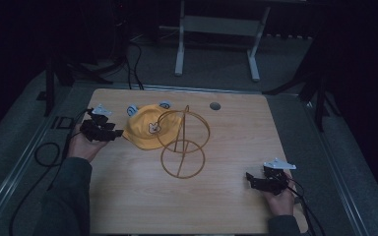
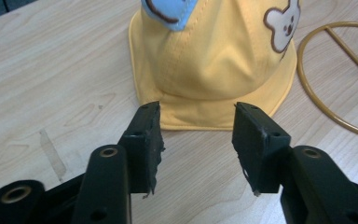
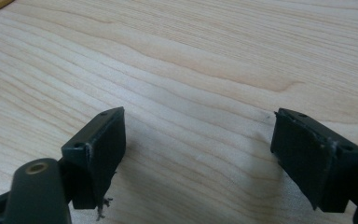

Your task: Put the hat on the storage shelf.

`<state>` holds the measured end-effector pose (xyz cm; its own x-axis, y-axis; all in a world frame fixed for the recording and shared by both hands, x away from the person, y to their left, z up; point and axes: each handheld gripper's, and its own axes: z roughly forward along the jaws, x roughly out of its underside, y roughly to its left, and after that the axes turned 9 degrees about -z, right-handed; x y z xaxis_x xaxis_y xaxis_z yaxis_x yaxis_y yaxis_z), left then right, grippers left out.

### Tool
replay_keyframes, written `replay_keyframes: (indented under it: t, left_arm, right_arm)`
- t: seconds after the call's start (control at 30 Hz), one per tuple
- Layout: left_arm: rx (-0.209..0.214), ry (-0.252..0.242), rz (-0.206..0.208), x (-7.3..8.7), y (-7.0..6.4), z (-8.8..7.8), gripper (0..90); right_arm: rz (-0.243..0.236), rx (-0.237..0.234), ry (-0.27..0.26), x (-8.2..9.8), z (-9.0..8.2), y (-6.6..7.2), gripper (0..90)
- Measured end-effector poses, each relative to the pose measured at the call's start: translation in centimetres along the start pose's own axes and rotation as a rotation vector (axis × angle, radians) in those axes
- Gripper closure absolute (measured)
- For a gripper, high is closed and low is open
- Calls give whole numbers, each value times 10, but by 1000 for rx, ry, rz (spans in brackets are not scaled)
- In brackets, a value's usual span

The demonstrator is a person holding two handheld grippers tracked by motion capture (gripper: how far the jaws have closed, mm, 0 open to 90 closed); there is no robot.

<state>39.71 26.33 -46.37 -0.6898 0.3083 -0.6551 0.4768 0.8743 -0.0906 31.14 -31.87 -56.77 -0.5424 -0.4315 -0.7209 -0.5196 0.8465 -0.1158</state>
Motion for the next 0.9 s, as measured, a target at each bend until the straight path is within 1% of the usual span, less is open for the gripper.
replay_keyframes:
  t: [0.13,0.27,0.6,0.67,0.7,0.73,0.8,0.83,0.87,0.9]
  left_arm:
    - [6,-3,3,-7,1,-5,540]
    - [13,7,16,-14,2,-9,542]
    - [22,28,32,-29,3,-16,556]
    - [22,28,32,-29,3,-16,555]
    - [18,57,44,-34,3,-14,546]
    - [19,69,51,-36,3,-14,544]
    - [19,86,63,-39,2,-12,540]
    - [19,86,63,-39,2,-12,537]
    - [16,101,78,-44,1,-12,537]
    - [15,107,82,-46,1,-12,534]
  right_arm:
    - [0,0,0,0,0,0,178]
    - [0,0,0,0,0,0,179]
    - [0,0,0,0,0,0,178]
    - [0,0,0,0,0,0,179]
    - [0,0,0,0,0,0,179]
    - [0,0,0,0,0,0,179]
    - [0,0,0,0,0,0,179]
    - [0,0,0,0,0,0,179]
    - [0,0,0,0,0,0,179]
    - [0,0,0,0,0,0,179]
